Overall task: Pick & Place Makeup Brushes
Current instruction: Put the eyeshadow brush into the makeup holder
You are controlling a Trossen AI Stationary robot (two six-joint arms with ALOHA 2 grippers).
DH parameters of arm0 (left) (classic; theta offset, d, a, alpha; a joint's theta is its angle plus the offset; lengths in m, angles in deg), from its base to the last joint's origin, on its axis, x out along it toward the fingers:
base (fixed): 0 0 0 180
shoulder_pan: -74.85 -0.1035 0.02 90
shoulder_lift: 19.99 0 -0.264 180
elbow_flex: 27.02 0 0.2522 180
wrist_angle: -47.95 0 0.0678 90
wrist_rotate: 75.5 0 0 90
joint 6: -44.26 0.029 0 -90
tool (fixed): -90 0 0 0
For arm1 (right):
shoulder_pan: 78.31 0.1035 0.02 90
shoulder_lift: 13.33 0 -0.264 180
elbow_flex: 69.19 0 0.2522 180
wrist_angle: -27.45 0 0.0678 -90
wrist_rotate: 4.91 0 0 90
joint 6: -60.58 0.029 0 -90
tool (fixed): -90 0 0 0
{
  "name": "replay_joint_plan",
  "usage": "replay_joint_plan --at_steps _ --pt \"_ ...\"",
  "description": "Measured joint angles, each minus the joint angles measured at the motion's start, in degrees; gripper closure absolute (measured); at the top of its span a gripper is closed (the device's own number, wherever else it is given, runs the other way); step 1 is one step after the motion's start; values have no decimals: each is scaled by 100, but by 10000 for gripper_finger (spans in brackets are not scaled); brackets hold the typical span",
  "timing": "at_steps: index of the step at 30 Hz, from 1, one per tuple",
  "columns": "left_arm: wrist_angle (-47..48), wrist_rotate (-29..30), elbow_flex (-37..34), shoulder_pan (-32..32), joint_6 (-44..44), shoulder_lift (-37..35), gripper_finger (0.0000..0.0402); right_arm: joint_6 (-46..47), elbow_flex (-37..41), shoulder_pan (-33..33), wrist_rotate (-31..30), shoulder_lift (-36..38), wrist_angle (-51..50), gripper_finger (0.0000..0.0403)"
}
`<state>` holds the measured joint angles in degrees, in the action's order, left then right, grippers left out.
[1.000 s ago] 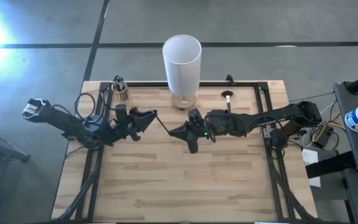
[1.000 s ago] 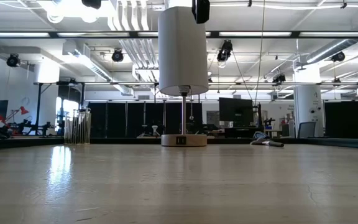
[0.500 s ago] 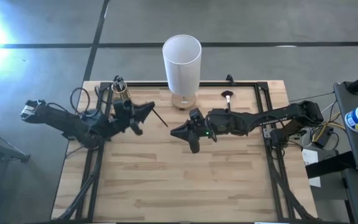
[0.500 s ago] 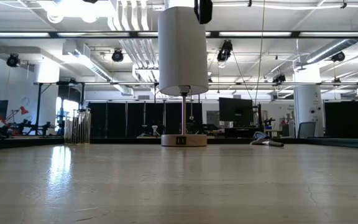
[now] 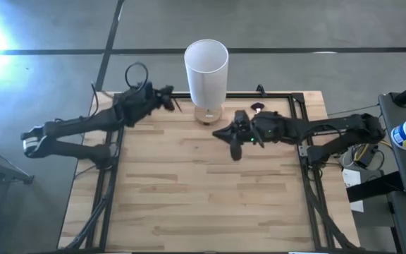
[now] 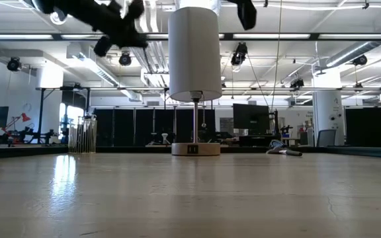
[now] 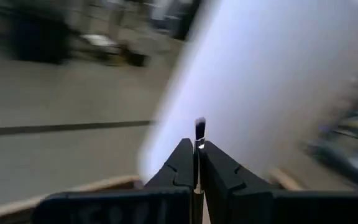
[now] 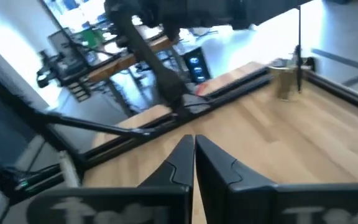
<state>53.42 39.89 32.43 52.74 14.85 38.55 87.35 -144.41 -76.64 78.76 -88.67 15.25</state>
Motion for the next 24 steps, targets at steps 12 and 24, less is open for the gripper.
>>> replay_joint_plan --at_steps 12,24 --pt "1301 1782 88 -1734 286 419 392 49 1322 -851 48 1543 -329 394" --pt "1760 2247 129 -2621 231 1003 392 -194 1802 -1768 535 2286 -441 394"
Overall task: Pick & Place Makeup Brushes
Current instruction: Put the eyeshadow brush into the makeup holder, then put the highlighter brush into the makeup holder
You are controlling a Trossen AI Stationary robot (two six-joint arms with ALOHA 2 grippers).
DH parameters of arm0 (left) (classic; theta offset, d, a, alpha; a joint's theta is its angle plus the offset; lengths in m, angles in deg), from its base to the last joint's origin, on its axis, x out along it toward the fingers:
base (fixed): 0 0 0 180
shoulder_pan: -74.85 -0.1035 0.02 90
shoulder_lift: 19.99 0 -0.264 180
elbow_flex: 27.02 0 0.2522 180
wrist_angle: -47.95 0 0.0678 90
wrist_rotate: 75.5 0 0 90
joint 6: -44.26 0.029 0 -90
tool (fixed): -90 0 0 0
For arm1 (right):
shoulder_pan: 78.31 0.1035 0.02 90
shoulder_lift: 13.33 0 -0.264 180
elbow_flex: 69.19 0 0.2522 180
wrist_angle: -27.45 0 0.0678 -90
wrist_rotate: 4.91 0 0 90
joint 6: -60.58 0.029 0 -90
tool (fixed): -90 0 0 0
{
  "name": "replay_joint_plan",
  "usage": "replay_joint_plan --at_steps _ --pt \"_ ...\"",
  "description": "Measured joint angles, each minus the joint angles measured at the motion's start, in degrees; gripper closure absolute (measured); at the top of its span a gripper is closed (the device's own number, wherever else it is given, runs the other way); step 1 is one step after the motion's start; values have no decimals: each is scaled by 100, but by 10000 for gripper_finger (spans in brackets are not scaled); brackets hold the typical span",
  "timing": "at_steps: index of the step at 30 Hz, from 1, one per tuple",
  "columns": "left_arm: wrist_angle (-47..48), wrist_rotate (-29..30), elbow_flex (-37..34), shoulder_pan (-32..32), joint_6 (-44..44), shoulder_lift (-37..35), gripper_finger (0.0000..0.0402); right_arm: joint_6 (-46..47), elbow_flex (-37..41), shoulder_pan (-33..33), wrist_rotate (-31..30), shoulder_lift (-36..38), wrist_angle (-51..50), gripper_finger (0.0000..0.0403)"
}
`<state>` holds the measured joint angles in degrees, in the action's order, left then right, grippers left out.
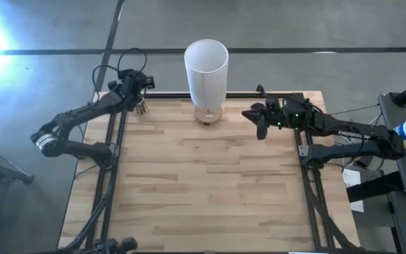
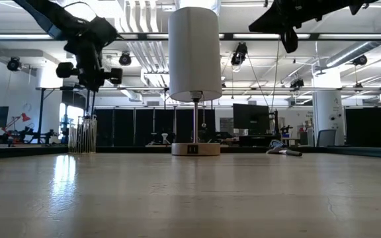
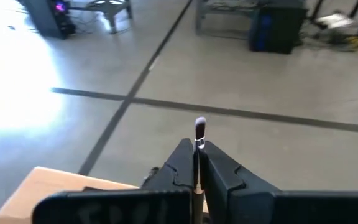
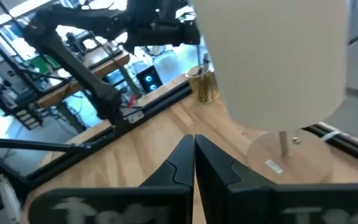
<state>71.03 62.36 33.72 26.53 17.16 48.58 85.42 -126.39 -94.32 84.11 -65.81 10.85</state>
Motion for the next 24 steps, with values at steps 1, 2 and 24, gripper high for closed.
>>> replay_joint_plan --at_steps 1,2,24 --pt "5 70 11 -13 4 63 392 -54 0 -43 29 2 -16 394" --pt "4 117 21 -25 6 116 392 -119 0 -85 111 0 -12 394" --pt "1102 -286 -19 -62 -897 506 298 -691 0 -168 289 0 -41 394"
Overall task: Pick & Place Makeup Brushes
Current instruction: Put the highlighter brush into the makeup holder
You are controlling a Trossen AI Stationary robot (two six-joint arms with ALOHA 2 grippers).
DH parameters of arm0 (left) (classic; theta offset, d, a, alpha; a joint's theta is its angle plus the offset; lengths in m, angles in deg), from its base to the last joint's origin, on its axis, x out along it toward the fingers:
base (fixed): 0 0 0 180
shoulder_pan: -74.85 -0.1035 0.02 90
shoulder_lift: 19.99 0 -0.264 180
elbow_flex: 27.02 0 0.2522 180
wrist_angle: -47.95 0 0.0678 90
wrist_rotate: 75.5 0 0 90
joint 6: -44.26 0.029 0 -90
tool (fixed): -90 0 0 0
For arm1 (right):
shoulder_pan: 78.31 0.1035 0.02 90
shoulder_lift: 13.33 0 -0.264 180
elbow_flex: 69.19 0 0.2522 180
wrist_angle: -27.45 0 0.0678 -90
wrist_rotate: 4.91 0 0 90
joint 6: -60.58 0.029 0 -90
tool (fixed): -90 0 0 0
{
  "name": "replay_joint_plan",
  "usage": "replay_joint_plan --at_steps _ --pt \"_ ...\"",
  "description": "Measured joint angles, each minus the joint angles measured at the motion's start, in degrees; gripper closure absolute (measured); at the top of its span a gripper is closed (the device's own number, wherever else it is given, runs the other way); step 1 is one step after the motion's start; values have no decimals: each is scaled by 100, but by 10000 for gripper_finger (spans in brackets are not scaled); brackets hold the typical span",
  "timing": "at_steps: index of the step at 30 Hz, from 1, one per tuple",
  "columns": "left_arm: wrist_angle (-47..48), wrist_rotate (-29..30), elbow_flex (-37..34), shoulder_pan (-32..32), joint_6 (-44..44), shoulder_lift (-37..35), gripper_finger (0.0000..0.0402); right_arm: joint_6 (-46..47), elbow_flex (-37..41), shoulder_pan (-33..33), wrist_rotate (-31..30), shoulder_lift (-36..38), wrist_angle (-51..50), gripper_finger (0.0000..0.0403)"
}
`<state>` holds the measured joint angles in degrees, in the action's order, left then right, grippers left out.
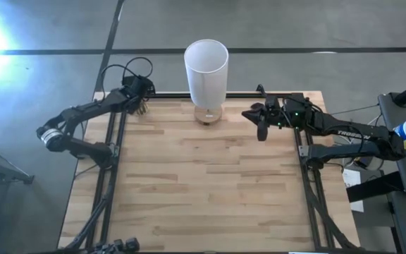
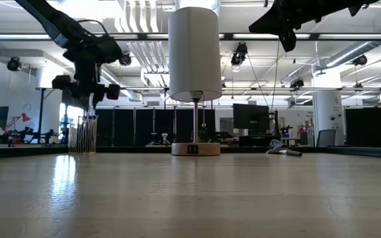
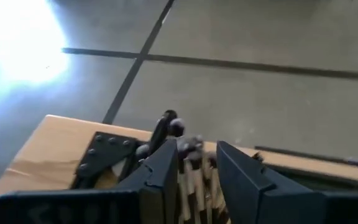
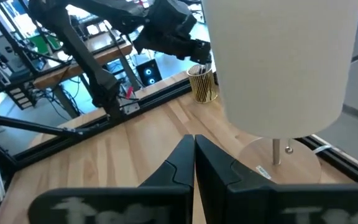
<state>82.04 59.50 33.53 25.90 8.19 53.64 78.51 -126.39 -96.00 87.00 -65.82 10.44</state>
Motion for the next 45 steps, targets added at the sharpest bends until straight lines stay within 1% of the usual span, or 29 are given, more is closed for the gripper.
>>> replay_joint_plan --at_steps 3,5,7,10,14,16,20,21,23,25,26,29,32,36,40,41,45 --pt "466 -63 133 -2 122 -236 294 -1 0 -11 -177 -30 -2 394" --pt "686 -267 212 -2 343 -463 294 1 1 -50 -352 -77 -9 394" --pt "709 -704 237 -2 580 -715 295 2 2 -119 -512 -145 -113 394" --pt "581 -1528 234 46 823 -1086 307 32 -2 -219 -776 -272 -493 394" --pt "93 -2665 99 256 1240 -1450 333 547 -35 -390 -1379 -349 -1185 394" --pt "-318 -3172 -35 434 1390 -1582 346 829 -35 -576 -1484 -350 -1602 394" --pt "-1532 -4018 -466 855 1442 -1729 371 1427 -35 -1136 -1483 -408 -2291 394" --pt "-1906 -4184 -625 969 1440 -1736 376 1510 -35 -1331 -1401 -477 -2391 394" --pt "-2625 -4438 -949 1202 1383 -1738 387 1546 -35 -1765 -979 -710 -2414 394" --pt "-3310 -4551 -1300 1427 1175 -1741 396 1559 -35 -2158 -460 -1041 -2308 394" --pt "-3637 -4557 -1477 1538 1058 -1742 399 1567 -37 -2320 -303 -1240 -2236 394" --pt "-4590 -4555 -2002 1831 775 -1761 400 1572 -46 -2731 -145 -1853 -2207 390" --pt "-5211 -4438 -2398 2048 365 -1776 400 1531 -167 -3055 -12 -2447 -2191 371" --pt "-5361 -4234 -2655 2266 94 -1802 400 1520 -428 -3304 16 -3184 -2346 325" --pt "-5377 -4197 -2687 2429 91 -1828 400 1475 -877 -3455 -72 -3819 -2660 271" --pt "-5383 -4191 -2687 2455 91 -1832 400 1443 -999 -3471 -136 -3963 -2742 258" --pt "-5379 -4191 -2687 2487 77 -1839 400 1271 -1543 -3475 -738 -4499 -3082 203"
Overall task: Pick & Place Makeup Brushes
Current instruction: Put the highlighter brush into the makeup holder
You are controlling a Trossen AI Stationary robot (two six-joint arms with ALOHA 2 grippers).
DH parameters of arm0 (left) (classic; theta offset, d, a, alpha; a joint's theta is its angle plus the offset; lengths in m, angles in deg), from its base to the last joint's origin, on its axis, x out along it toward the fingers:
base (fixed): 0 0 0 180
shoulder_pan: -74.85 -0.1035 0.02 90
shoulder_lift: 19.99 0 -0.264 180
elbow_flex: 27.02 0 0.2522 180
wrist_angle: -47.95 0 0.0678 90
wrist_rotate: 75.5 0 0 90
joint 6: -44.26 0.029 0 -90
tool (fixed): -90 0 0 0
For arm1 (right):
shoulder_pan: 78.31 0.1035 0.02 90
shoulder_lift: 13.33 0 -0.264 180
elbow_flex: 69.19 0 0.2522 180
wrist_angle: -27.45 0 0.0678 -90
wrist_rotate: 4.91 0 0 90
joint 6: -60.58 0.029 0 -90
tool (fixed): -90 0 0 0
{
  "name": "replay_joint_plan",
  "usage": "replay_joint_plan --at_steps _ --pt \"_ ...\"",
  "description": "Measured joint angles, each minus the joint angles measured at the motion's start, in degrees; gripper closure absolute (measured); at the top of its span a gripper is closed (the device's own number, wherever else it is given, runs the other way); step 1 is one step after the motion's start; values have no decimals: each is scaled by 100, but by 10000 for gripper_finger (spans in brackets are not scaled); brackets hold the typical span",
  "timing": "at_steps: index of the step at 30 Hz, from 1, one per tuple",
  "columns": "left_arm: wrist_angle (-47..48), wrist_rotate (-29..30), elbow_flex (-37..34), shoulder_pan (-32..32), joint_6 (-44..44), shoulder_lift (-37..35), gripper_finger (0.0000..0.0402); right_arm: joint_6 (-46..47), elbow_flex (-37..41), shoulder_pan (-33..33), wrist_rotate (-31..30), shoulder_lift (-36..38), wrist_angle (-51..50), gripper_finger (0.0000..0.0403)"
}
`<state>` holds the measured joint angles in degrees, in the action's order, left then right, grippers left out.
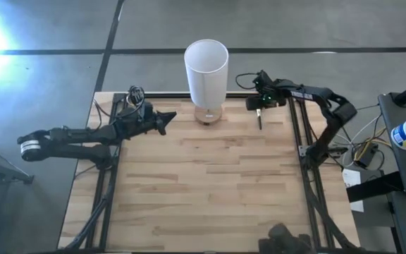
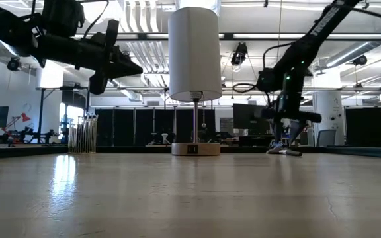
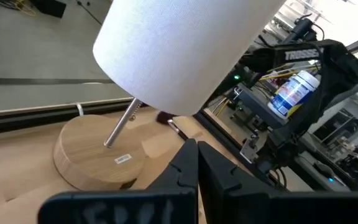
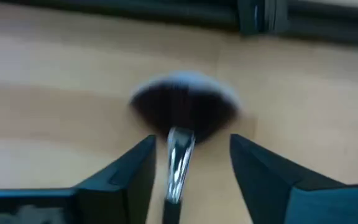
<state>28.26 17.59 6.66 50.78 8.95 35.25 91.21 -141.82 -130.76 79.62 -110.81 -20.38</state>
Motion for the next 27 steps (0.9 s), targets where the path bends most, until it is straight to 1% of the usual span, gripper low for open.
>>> replay_joint_plan --at_steps 2,4,7,10,14,17,19,23,27 --pt "0 0 0 -2 -29 0 400 -66 -226 -3 -57 -246 -8 181" --pt "2 0 0 -2 -31 0 400 -78 -450 -13 53 -486 -22 165" --pt "2 0 0 -2 -31 0 400 -69 -733 -13 78 -857 -259 150" --pt "4 -2 0 -2 -104 0 399 54 -931 -15 -31 -1176 -600 149" --pt "2 -2 2 -2 -123 0 396 221 -1028 -19 -51 -1400 -614 165" --pt "4 -15 2 -2 -122 0 395 202 -1038 -11 -51 -1454 -583 192" --pt "4 -21 2 -2 -123 0 394 150 -1006 -2 -53 -1428 -513 220" --pt "4 -22 2 -2 -164 0 394 -127 -941 -7 -64 -1330 -403 294" --pt "4 -25 2 -2 -478 0 394 -560 -828 -7 -54 -1141 -360 371"
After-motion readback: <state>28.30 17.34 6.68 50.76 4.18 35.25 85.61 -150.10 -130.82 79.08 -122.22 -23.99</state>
